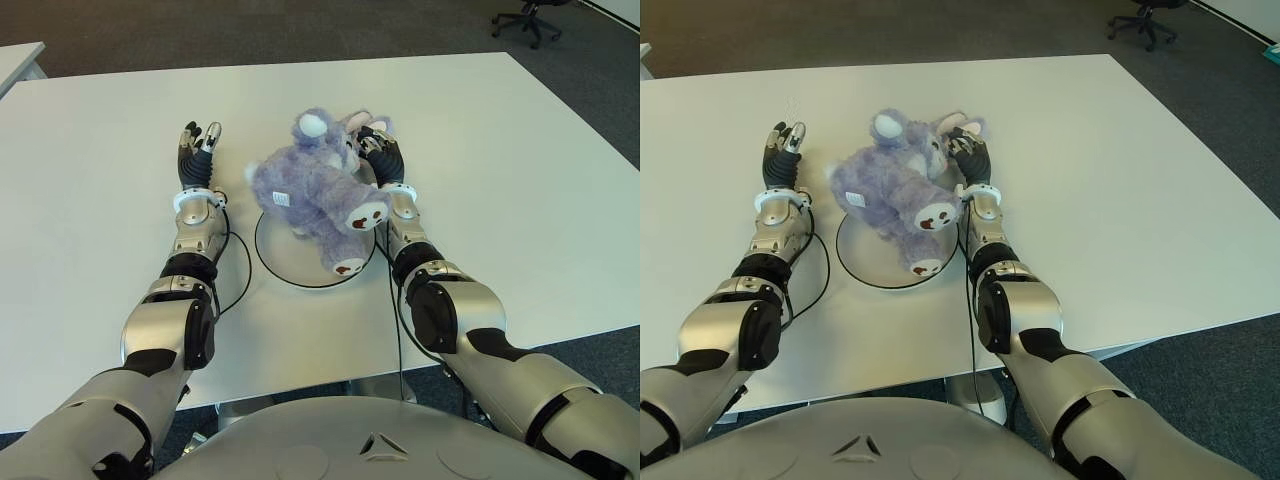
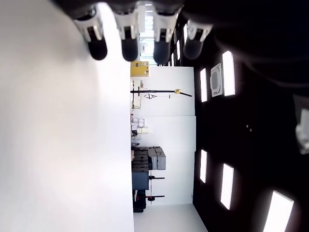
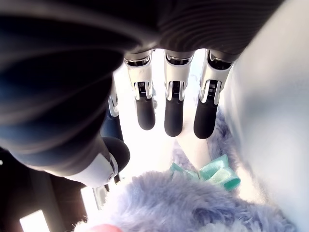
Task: Put the doll into the plate.
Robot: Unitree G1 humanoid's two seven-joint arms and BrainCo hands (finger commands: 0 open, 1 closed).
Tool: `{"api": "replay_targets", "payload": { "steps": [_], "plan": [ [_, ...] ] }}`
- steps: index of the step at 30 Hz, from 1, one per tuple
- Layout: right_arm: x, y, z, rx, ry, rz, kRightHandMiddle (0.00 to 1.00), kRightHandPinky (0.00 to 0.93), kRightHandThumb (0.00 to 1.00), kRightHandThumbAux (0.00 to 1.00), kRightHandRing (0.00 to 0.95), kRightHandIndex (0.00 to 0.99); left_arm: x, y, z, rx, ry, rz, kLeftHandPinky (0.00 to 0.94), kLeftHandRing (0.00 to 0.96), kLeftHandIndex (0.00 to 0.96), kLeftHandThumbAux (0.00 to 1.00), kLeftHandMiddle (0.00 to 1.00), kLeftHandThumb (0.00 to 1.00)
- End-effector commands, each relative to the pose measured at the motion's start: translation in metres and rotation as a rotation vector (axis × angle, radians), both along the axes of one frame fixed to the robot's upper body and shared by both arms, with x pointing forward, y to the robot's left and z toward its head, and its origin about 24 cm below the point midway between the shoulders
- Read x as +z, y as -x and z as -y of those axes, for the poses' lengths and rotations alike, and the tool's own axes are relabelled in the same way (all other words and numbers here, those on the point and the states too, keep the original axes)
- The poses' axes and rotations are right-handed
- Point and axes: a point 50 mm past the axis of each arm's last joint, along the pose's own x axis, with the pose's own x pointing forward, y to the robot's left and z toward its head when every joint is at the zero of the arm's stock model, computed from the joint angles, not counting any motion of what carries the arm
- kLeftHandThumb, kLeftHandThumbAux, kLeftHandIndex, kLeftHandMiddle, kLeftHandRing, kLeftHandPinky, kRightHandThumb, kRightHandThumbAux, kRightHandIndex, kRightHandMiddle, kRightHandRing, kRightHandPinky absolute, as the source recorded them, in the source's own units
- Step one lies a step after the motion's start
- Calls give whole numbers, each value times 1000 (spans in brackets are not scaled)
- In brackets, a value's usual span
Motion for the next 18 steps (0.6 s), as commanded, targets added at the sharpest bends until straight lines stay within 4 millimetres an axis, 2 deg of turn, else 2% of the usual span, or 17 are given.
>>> {"api": "replay_targets", "payload": {
  "steps": [1, 13, 18],
  "plan": [
    [-63, 37, 4, -16, -21, -275, 180, 256, 680, 734, 191, 399, -49, 30, 7, -4, 33, -224, 0, 54, 13, 444, 88, 0],
    [-63, 37, 3, -14, -26, -276, 176, 248, 679, 734, 187, 398, -48, 30, 6, -27, 25, -206, 0, 63, 33, 481, 103, 0],
    [-63, 37, 3, -12, -24, -276, 174, 251, 678, 735, 184, 398, -48, 30, 6, -45, 21, -193, 38, 80, 55, 505, 116, 0]
  ]
}}
